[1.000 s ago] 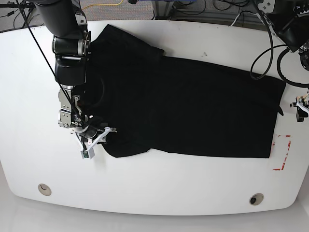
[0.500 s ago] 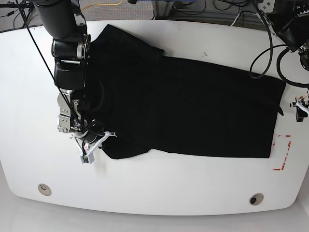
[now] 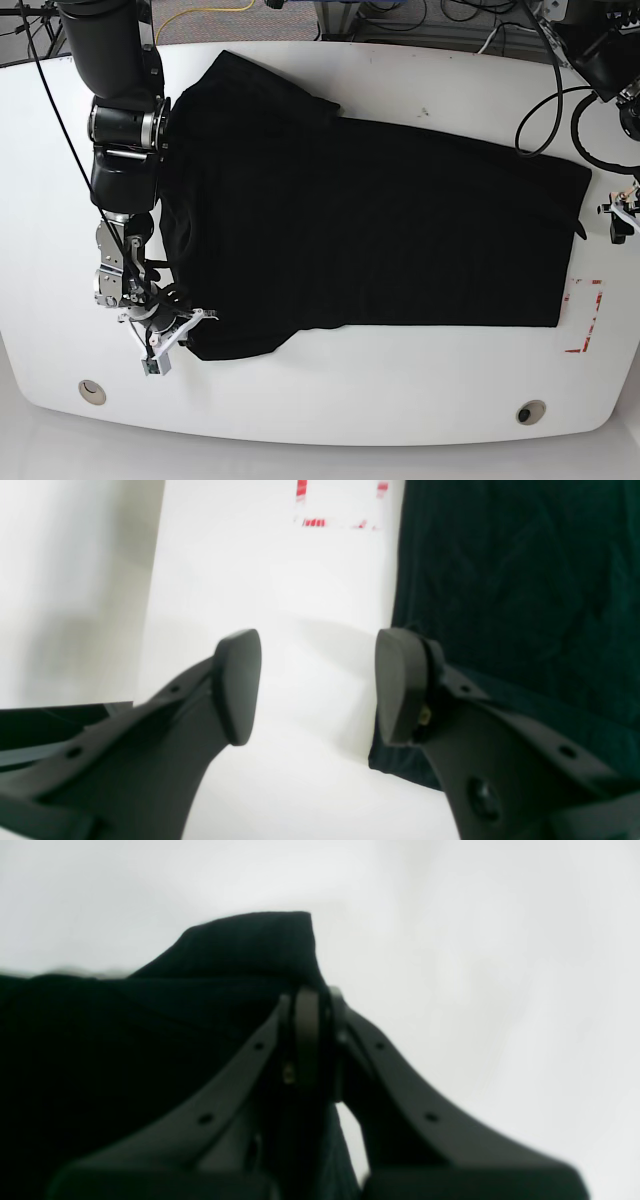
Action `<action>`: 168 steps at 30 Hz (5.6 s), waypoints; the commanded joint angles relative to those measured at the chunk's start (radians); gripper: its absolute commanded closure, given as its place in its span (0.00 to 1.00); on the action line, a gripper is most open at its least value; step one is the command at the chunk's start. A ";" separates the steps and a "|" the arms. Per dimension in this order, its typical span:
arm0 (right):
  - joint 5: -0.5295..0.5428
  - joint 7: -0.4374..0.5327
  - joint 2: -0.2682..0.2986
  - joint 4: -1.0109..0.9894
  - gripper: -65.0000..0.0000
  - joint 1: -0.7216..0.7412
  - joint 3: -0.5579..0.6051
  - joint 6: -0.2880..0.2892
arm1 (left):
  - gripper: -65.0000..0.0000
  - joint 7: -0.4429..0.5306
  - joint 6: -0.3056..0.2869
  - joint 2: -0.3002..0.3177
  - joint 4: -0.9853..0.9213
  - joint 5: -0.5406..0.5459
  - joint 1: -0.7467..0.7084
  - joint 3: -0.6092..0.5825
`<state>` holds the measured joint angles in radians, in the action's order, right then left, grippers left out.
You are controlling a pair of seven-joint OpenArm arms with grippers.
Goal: Fold the T-shirt properly
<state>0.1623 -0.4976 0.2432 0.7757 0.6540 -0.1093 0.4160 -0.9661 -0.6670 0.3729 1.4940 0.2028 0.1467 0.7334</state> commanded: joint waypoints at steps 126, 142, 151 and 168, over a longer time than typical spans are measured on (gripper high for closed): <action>0.105 -0.431 -0.150 0.917 0.92 -0.952 -0.507 0.114 | 0.54 0.158 0.006 -0.114 -0.137 0.007 -0.140 -0.053; 0.107 -0.434 -0.014 0.914 0.92 -0.951 -0.507 0.114 | 0.54 0.152 0.005 -0.190 -0.003 0.011 -0.284 -0.050; 0.105 -0.436 -0.017 0.950 0.50 -0.945 -0.507 0.106 | 0.54 0.095 0.000 -0.203 0.116 0.011 -0.305 -0.048; 0.187 -0.546 -0.137 1.234 0.22 -0.957 -0.591 0.116 | 0.54 0.069 0.000 -0.202 0.302 0.011 -0.304 -0.048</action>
<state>0.3058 -1.0351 0.1146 1.9854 -0.3012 -0.6643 0.5282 -0.9127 -0.6666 0.1562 1.7550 0.2031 -0.1658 0.6815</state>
